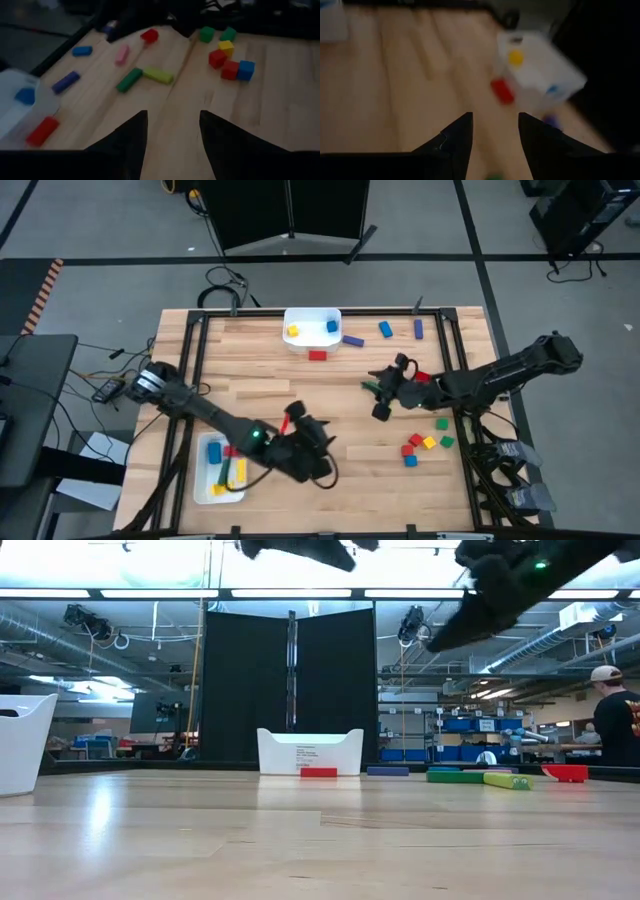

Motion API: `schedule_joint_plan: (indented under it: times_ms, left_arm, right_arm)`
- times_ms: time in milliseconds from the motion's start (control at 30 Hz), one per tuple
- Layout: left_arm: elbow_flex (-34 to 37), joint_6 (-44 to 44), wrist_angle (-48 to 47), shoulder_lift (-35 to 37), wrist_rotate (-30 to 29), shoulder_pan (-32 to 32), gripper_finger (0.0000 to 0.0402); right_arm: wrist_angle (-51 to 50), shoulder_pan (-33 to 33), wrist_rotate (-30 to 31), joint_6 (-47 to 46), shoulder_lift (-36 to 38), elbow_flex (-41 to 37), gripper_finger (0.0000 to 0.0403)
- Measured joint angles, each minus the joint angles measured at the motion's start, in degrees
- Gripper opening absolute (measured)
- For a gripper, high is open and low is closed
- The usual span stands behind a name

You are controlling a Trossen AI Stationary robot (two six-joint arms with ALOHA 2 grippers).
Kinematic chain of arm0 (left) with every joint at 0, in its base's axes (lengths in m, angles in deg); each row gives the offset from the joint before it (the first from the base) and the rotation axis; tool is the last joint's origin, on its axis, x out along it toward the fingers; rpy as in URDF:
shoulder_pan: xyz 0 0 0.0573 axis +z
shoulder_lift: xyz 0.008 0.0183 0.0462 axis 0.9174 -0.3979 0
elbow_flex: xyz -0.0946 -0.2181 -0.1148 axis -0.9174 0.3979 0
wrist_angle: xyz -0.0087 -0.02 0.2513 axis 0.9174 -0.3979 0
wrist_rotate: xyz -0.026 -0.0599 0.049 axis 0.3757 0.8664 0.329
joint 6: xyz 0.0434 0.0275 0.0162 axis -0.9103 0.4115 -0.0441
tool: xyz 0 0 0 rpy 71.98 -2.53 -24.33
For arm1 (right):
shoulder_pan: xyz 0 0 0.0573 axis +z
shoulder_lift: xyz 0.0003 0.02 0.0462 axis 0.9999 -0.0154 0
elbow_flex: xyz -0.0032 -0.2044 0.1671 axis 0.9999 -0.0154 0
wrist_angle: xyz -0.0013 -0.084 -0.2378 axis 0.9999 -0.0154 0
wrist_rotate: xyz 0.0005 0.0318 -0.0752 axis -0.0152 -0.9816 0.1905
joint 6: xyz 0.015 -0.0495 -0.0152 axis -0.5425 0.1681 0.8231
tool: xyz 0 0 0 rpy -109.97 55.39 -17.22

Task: Sort blocks by size
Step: Put the red cube block into the top white bin

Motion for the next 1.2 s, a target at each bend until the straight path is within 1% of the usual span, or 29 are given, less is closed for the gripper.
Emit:
schedule_joint_plan:
  times_ms: [67, 167, 233, 333, 467, 533, 600, 667, 767, 933, 1067, 1200]
  left_arm:
    - [0.0, -4.0, 5.4, -0.9, 3.5, 1.8, 0.0188]
    - [0.0, -8.2, 10.0, -3.0, 9.3, 4.5, 0.0188]
    - [0.0, -9.7, 11.6, -4.8, 13.2, 6.1, 0.0188]
    - [0.0, -11.0, 14.2, -7.5, 17.1, 8.5, 0.0188]
    - [0.0, -11.0, 15.0, -10.3, 20.2, 11.0, 0.0188]
    - [0.0, -11.0, 15.8, -11.0, 21.2, 11.8, 0.0188]
    - [1.2, -11.0, 18.9, -11.1, 21.7, 12.1, 0.0188]
    - [4.0, -11.2, 23.9, -11.0, 22.3, 12.4, 0.0188]
    - [9.5, -10.5, 32.8, -10.9, 25.3, 13.3, 0.0188]
    - [20.0, -6.2, 49.2, -10.7, 28.0, 14.2, 0.0188]
    - [29.1, -2.8, 65.2, -9.8, 28.8, 14.2, 0.0188]
    - [38.1, -1.6, 80.5, -7.0, 28.7, 14.2, 0.0188]
  right_arm:
    - [-7.1, 1.7, -3.1, -6.0, 0.5, 0.1, 0.017]
    - [-18.2, 4.5, -7.7, -16.3, 0.7, 0.1, 0.017]
    - [-25.9, 6.7, -9.9, -23.3, 0.7, 0.0, 0.017]
    - [-34.2, 10.2, -12.5, -32.4, 0.7, 0.0, 0.0171]
    - [-40.0, 14.9, -16.0, -41.7, 0.8, 0.0, 0.0177]
    - [-40.6, 17.0, -17.3, -44.7, 0.8, 0.0, 0.0182]
    - [-41.5, 18.7, -18.1, -46.8, 0.8, 0.0, 0.0192]
    - [-41.6, 20.1, -18.7, -48.5, 0.8, 0.0, 0.0205]
    - [-41.9, 21.6, -19.8, -50.4, 0.8, 0.0, 0.0228]
    - [-41.8, 23.2, -21.0, -52.6, 0.6, 0.0, 0.0257]
    - [-41.6, 24.1, -21.2, -53.9, 0.6, 0.0, 0.0263]
    - [-41.2, 24.6, -21.2, -54.5, 0.6, -0.1, 0.0261]
